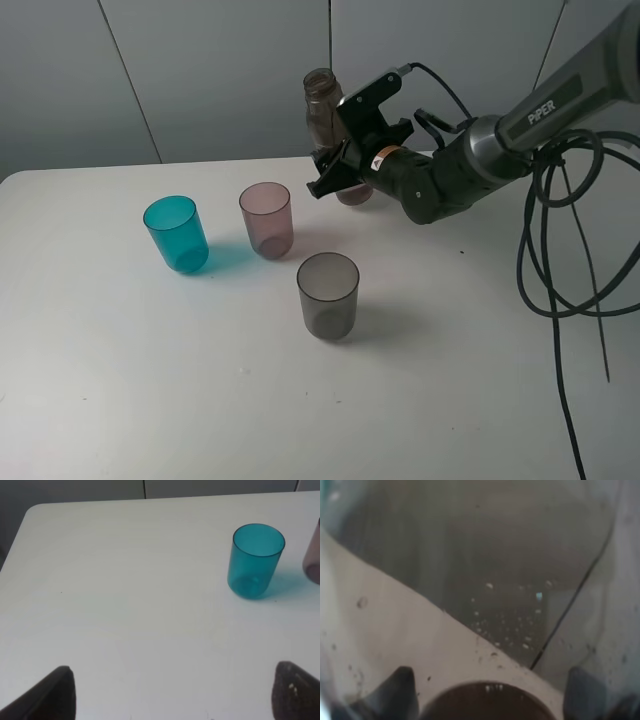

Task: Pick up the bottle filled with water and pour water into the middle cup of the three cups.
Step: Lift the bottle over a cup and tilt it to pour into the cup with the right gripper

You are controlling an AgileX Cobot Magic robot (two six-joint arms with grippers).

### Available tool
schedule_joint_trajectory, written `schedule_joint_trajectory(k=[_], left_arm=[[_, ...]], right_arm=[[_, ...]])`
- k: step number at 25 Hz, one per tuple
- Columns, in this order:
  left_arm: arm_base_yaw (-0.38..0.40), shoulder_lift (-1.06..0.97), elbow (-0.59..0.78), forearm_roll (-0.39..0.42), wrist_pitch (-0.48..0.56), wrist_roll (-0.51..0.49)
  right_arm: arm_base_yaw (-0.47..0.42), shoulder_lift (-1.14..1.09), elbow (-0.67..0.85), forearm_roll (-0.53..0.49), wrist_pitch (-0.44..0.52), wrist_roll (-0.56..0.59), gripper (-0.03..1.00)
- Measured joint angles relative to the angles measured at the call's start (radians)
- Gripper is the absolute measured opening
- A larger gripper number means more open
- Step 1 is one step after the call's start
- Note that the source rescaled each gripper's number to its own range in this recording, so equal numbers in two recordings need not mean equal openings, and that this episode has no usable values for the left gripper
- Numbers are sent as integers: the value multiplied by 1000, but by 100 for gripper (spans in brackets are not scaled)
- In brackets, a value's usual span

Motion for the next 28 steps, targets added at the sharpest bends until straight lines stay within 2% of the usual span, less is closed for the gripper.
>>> schedule_joint_trajectory(k=[7, 15, 28], left_arm=[[0, 0, 0, 0, 0, 0], [0, 0, 0, 0, 0, 0], [0, 0, 0, 0, 0, 0]], right_arm=[[28, -2, 0, 115, -7, -379, 0], [29, -2, 0, 122, -7, -700, 0], [29, -2, 0, 123, -9, -1011, 0]])
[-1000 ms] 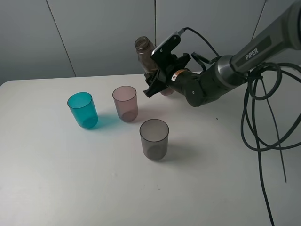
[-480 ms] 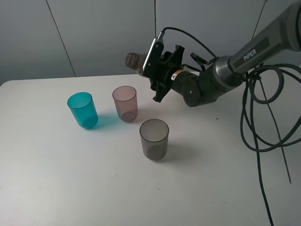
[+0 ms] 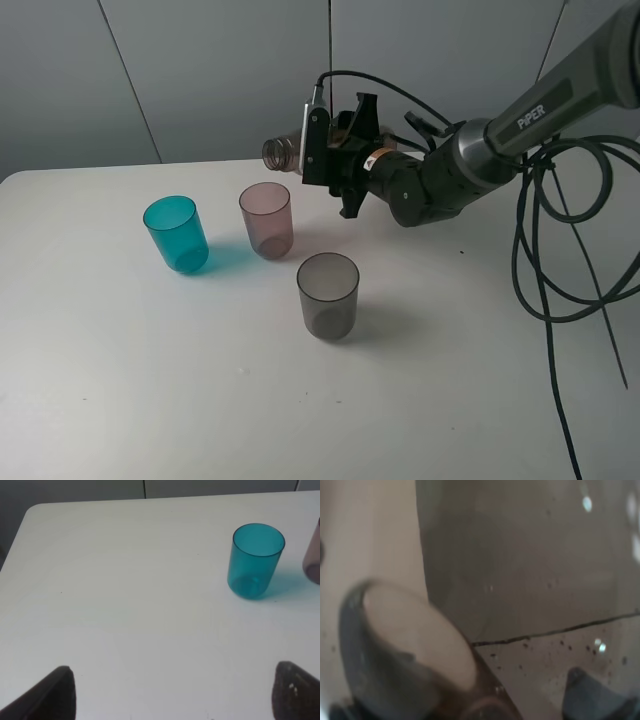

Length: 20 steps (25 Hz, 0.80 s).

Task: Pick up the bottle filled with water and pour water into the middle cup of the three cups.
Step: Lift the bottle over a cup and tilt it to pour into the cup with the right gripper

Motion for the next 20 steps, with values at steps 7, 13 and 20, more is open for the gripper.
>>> schedule_joint_trajectory(k=[7, 13, 20], left_arm=[[0, 0, 0, 0, 0, 0], [0, 0, 0, 0, 0, 0], [0, 0, 0, 0, 0, 0]], right_arm=[[0, 0, 0, 0, -2, -112, 0], [2, 0, 0, 0, -4, -177, 0], [2, 0, 0, 0, -4, -216, 0]])
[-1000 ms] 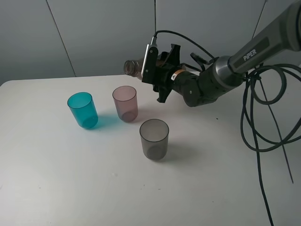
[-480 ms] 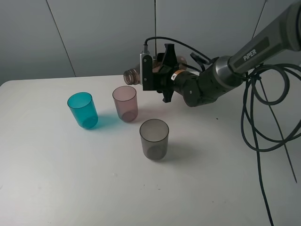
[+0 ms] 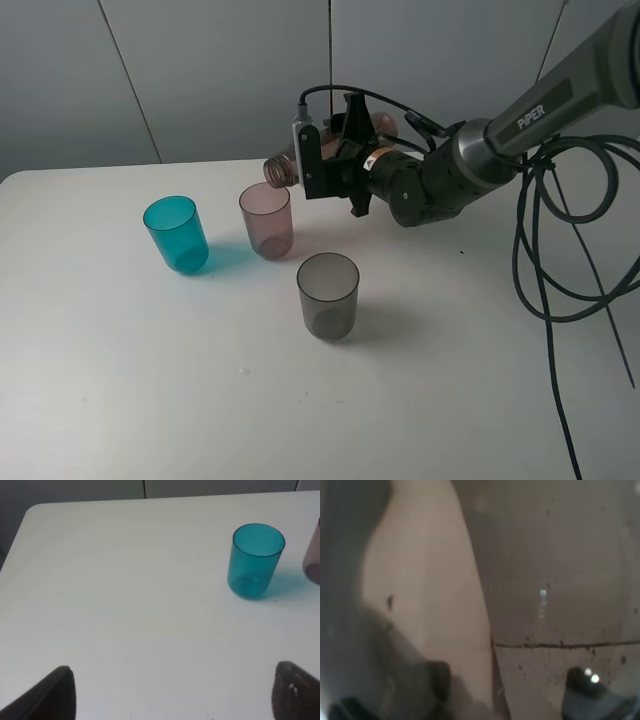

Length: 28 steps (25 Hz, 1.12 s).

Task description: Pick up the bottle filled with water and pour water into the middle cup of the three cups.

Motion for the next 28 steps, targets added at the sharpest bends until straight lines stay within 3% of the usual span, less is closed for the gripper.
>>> schedule_joint_trajectory(k=[28], left_arm=[[0, 0, 0, 0, 0, 6]], right_arm=[[0, 0, -9, 21, -24, -133, 0]])
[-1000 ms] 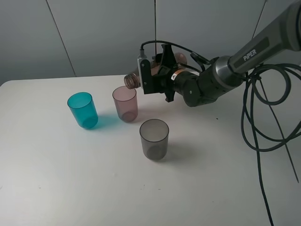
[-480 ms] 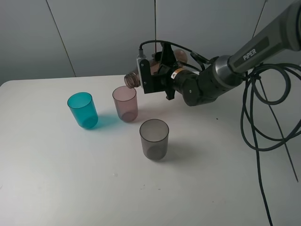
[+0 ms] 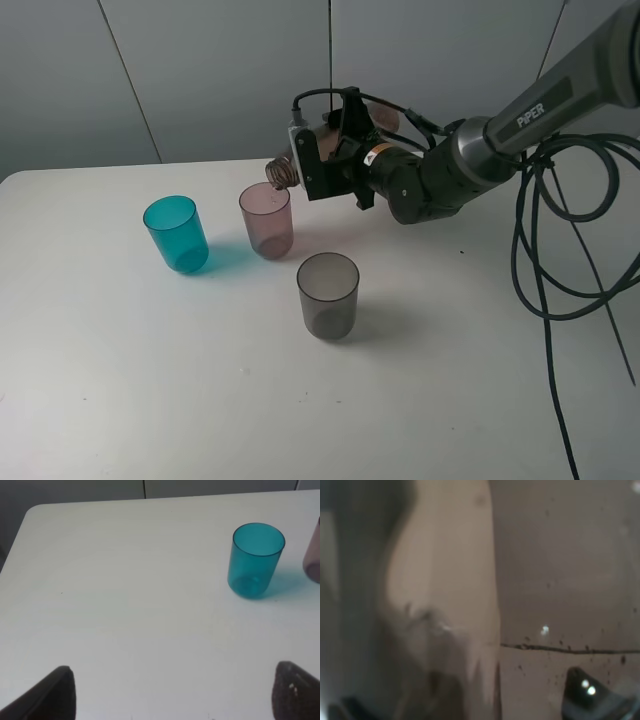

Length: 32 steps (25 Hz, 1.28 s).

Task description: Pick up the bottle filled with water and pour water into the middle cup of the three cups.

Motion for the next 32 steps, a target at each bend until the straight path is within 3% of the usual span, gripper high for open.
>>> schedule_joint_trajectory(k=[32], left_arm=[[0, 0, 0, 0, 0, -6]], right_arm=[[0, -4, -11, 2, -18, -119, 0]])
